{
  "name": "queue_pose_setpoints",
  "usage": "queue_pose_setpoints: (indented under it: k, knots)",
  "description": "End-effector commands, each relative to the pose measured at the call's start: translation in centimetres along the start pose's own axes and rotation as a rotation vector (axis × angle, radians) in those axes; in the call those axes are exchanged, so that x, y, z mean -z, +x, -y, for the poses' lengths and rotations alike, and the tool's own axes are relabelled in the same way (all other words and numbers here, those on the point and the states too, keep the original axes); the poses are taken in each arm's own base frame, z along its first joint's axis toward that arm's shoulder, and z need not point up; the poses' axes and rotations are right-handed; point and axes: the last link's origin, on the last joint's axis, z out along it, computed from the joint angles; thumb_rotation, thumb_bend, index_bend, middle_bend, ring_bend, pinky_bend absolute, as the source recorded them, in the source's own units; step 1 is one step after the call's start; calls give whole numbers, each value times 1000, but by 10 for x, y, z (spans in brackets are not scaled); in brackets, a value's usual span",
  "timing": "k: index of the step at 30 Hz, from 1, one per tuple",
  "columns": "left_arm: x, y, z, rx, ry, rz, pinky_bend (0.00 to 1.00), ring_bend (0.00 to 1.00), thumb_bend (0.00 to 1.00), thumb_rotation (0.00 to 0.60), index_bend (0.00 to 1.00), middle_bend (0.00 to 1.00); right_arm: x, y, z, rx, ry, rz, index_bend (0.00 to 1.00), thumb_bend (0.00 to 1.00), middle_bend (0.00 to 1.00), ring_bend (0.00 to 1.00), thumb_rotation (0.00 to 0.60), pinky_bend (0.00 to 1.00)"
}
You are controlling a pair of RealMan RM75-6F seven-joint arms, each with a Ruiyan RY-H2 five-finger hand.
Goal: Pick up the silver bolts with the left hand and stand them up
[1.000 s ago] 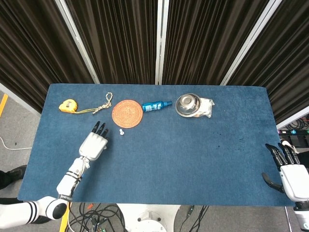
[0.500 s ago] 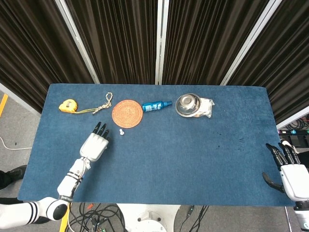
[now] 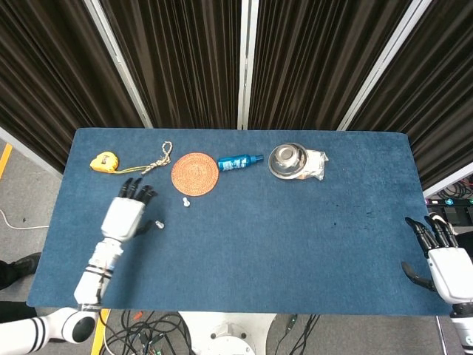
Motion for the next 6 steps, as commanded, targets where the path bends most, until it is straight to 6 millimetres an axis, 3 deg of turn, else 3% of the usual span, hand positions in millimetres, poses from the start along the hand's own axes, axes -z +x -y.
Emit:
queue_pose_setpoints:
  k: [1,6]
  knots:
    - [35,41,74,236,179,-152,0,0,191,600,257,167,-4,1,-1,6,0,-9,28,216,161,0,600,50]
    - [87,42,118,188,288,-123,0,0,191,600,272,167,-6,-1,-1,4,3,-24,30,217,153,0,600,50]
